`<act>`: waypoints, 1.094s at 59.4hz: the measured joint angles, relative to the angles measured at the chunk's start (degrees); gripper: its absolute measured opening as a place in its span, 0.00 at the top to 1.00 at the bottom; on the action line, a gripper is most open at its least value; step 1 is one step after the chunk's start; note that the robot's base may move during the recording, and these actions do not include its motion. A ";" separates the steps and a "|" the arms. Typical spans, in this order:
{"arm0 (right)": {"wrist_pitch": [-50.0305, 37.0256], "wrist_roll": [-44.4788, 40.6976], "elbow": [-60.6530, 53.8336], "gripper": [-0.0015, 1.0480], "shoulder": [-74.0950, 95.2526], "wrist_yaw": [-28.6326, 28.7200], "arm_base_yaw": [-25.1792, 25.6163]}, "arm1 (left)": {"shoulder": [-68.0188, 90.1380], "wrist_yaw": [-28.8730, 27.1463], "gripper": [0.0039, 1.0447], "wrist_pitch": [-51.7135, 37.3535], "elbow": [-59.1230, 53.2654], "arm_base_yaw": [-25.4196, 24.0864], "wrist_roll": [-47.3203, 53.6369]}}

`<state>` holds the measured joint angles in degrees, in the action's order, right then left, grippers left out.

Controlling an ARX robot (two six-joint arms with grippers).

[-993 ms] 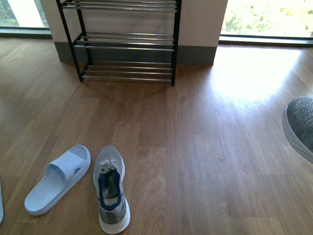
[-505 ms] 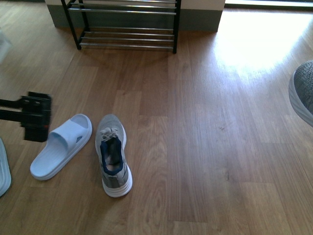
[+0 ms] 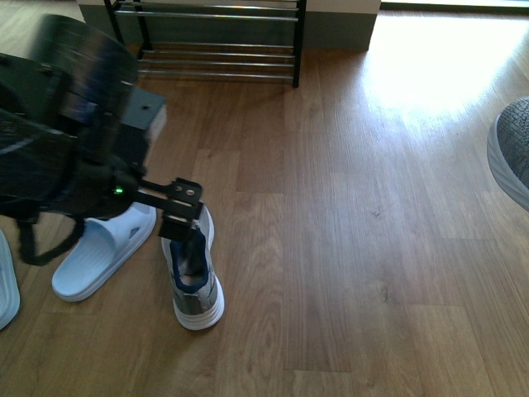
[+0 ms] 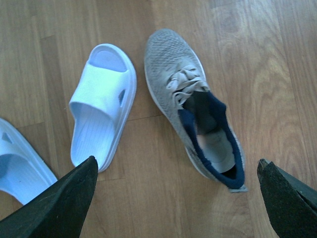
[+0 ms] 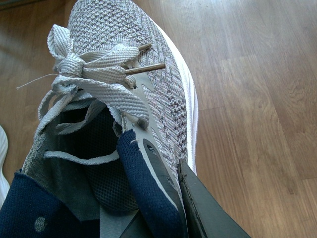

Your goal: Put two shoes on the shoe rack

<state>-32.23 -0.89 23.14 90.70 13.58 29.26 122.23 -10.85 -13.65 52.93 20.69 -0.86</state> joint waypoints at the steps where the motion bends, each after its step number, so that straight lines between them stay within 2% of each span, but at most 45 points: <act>1: 0.00 0.00 0.00 0.99 0.00 0.00 0.00 | 1.18 -0.35 0.09 0.68 1.18 0.66 -0.35; 13: 0.00 0.00 0.00 0.99 0.00 -0.24 0.02 | 11.45 -1.36 0.09 5.33 9.42 3.21 -6.91; 21: 0.00 0.00 0.00 0.99 0.00 -0.15 0.00 | 17.99 -4.42 0.09 8.37 13.81 4.85 -9.99; 43: 0.00 0.00 0.00 0.99 0.00 -0.07 0.00 | 28.72 -5.46 0.09 12.68 22.91 9.51 -18.25; 65: 0.00 0.00 0.00 0.99 0.00 -0.07 0.00 | 35.54 -5.53 0.09 15.85 30.64 11.52 -24.15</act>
<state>-32.23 -0.89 23.14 90.70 13.52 29.26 157.77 -16.38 2.20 83.57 32.21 -25.02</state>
